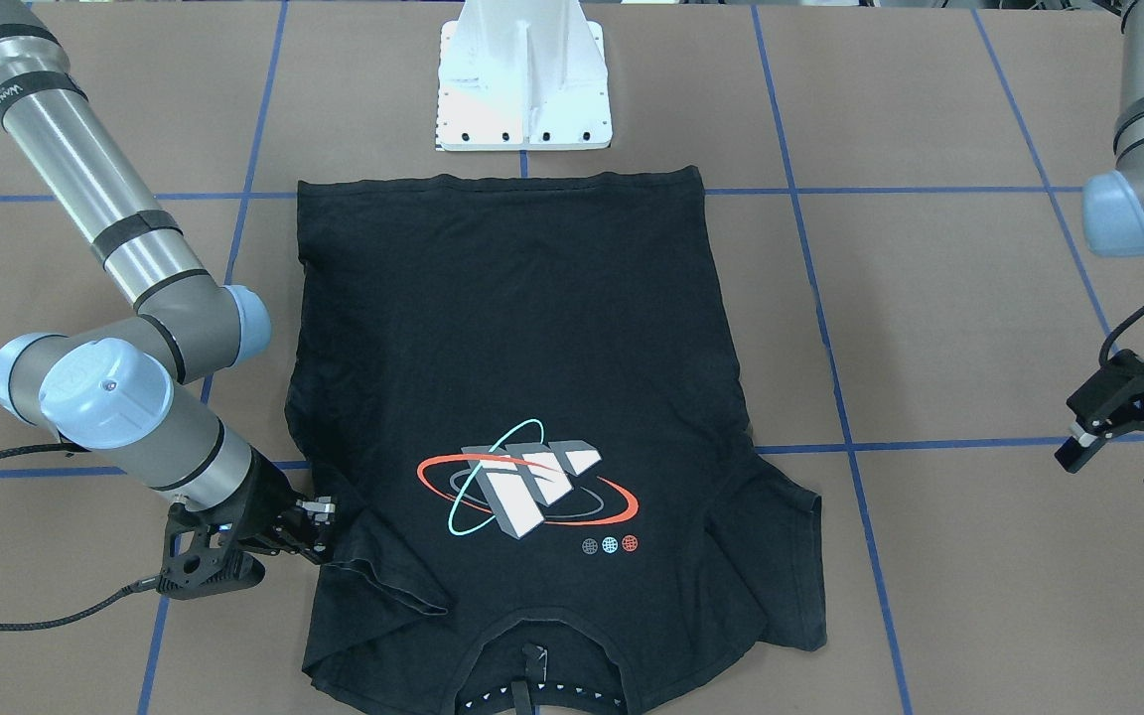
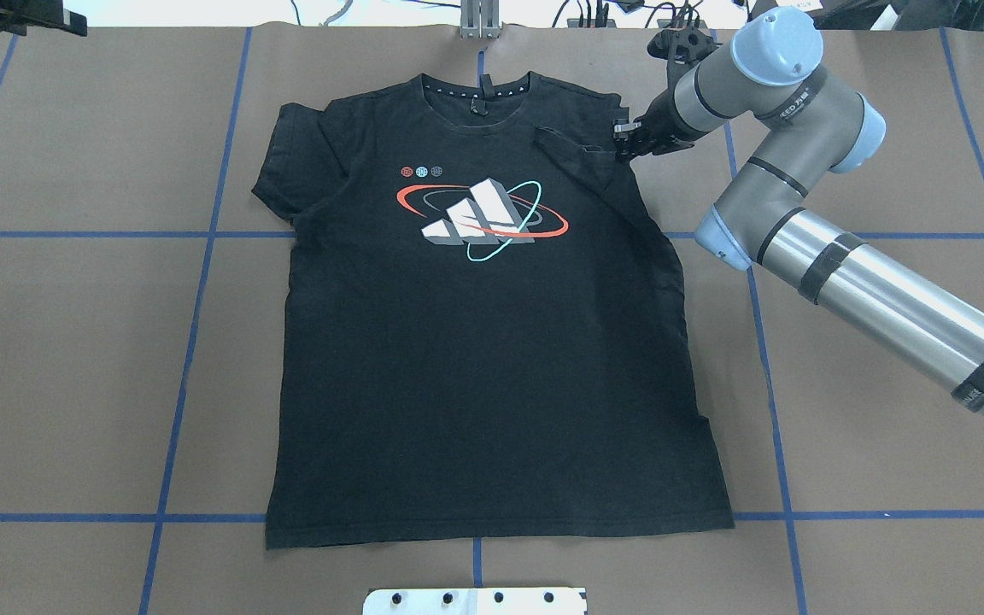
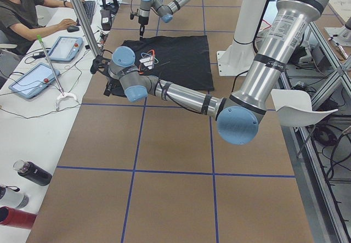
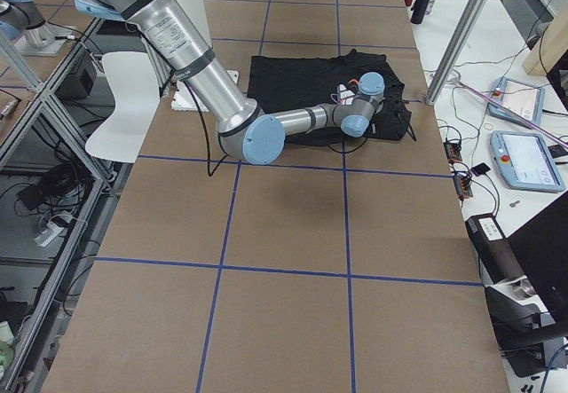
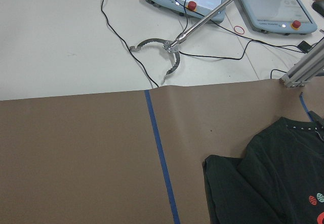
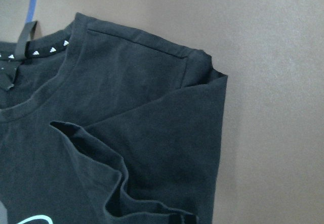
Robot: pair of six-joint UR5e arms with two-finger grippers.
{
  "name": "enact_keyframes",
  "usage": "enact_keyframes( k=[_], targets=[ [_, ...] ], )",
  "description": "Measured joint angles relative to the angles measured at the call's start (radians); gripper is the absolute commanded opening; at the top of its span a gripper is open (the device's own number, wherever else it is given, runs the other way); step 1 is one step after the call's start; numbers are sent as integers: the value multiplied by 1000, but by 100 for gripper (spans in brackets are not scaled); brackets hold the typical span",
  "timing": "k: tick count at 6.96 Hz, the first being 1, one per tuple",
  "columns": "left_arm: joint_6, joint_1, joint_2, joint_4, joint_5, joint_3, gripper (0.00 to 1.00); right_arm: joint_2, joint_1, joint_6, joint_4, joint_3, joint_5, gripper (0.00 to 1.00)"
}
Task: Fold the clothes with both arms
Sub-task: 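Drag the sleeve toward the shirt's center with the right gripper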
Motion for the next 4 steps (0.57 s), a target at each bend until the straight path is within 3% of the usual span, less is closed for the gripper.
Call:
enact_keyframes(
  k=[4],
  targets=[
    [0,0,4,0,0,1,100,-15,-46,2,-4,114,19,0]
  ],
)
